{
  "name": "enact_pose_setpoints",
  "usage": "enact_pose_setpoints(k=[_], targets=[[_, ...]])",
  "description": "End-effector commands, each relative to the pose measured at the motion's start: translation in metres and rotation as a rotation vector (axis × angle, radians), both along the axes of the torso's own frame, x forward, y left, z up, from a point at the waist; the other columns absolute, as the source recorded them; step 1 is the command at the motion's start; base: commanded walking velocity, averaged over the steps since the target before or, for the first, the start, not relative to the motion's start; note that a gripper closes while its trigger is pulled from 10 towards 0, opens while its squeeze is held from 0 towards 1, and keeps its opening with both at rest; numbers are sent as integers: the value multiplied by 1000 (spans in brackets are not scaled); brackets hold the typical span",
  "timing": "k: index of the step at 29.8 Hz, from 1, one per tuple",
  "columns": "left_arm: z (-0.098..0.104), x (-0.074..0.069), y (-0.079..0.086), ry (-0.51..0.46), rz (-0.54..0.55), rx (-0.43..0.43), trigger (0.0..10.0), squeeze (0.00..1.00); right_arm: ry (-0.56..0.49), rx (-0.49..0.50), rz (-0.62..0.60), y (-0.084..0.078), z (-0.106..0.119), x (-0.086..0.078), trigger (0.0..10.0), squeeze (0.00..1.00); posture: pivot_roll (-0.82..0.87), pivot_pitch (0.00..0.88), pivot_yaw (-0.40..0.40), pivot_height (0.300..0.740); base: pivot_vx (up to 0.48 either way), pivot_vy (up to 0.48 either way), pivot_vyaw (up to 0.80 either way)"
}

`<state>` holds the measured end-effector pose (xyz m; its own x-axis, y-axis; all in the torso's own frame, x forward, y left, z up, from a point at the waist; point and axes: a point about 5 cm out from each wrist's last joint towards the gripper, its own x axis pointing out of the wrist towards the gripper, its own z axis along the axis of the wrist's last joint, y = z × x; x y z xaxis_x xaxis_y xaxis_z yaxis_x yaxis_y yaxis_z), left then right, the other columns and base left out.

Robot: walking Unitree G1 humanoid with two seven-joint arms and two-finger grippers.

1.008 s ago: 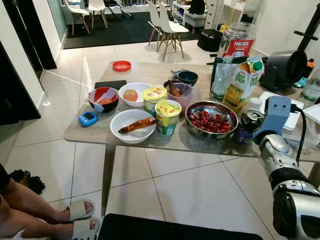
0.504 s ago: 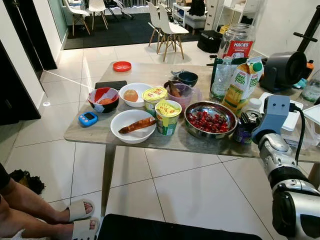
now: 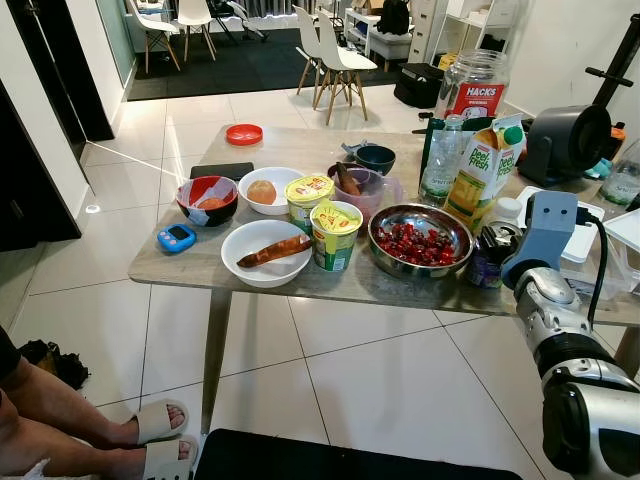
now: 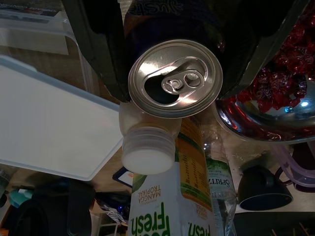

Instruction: Restocking fridge

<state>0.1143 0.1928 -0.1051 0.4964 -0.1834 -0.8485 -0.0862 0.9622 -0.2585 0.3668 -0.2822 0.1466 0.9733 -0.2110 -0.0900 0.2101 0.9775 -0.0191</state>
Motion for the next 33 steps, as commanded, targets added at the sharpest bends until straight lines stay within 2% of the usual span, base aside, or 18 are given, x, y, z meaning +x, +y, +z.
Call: enact_pose_setpoints(k=[1, 8, 19, 33], targets=[[-2, -6, -4, 16, -1, -10, 10000, 0, 77, 18, -6, 1, -16, -4, 10000, 0, -18, 7, -13, 740, 0, 0, 0], [-2, -3, -5, 11, -5, -12, 10000, 0, 38, 40, 2, -6, -7, -4, 10000, 0, -20, 6, -13, 740, 0, 0, 0], [-2, -3, -5, 13, -6, -15, 10000, 0, -65, 20, 56, -36, 30, -7, 10000, 0, -27, 5, -11, 740, 0, 0, 0], [-1, -1, -5, 9, -9, -16, 10000, 0, -67, 12, 198, -47, 42, -14, 10000, 0, -29, 4, -6, 740, 0, 0, 0]])
